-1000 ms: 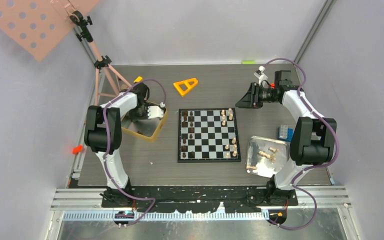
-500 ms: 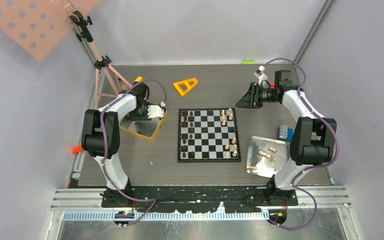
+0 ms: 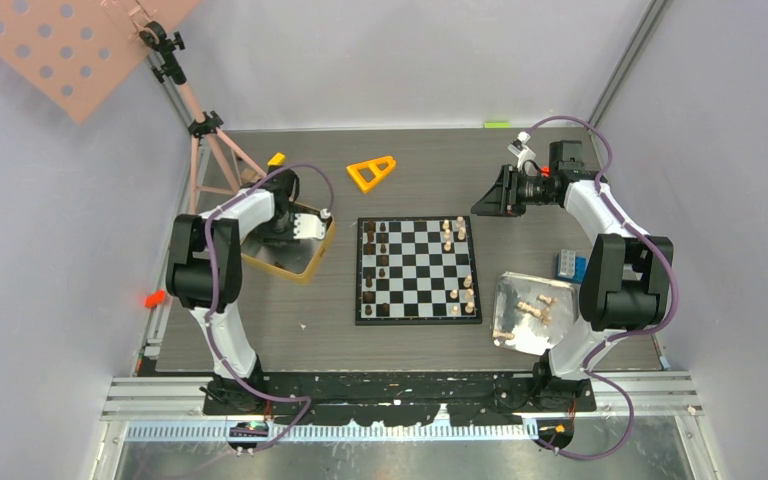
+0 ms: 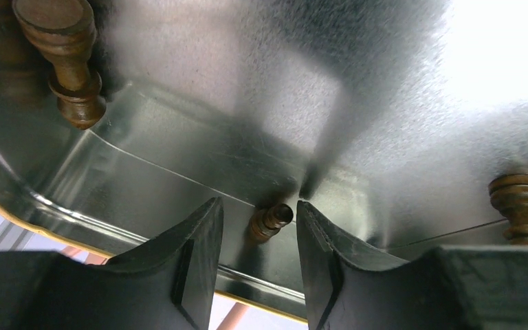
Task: Set up the chess pieces on the board
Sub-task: Pick up the chess piece from the storage box.
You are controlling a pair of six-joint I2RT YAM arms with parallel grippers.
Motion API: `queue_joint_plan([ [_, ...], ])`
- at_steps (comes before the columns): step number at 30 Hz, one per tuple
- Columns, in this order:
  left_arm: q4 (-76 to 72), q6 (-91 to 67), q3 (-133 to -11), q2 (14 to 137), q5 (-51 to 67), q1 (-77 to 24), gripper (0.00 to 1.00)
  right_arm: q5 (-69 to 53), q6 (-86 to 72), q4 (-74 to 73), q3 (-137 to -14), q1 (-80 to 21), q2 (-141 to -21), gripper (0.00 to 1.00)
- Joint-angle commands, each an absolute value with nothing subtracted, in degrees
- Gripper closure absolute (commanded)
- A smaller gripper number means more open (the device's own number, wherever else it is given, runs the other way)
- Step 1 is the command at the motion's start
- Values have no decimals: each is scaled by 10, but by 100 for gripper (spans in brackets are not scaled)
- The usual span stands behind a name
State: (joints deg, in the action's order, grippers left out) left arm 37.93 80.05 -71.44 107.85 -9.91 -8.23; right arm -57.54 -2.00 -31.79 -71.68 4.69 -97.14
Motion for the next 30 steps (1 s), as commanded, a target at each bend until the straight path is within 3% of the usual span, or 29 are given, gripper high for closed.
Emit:
queue_joint_plan([
  [1, 357, 826, -705, 1090, -120, -82, 54, -583, -11, -315, -738, 48, -969, 65],
  [5, 347, 833, -701, 1094, -128, -80, 58, -583, -11, -315, -737, 48, -969, 65],
  [11, 357, 811, -709, 1079, -109, -80, 82, -582, -11, -316, -737, 48, -970, 65],
  [17, 431, 723, -746, 1035, -10, -77, 97, -581, -10, -316, -738, 48, -973, 65],
  [30, 504, 474, -750, 907, 443, -84, 98, -575, -4, -322, -743, 48, -980, 65],
])
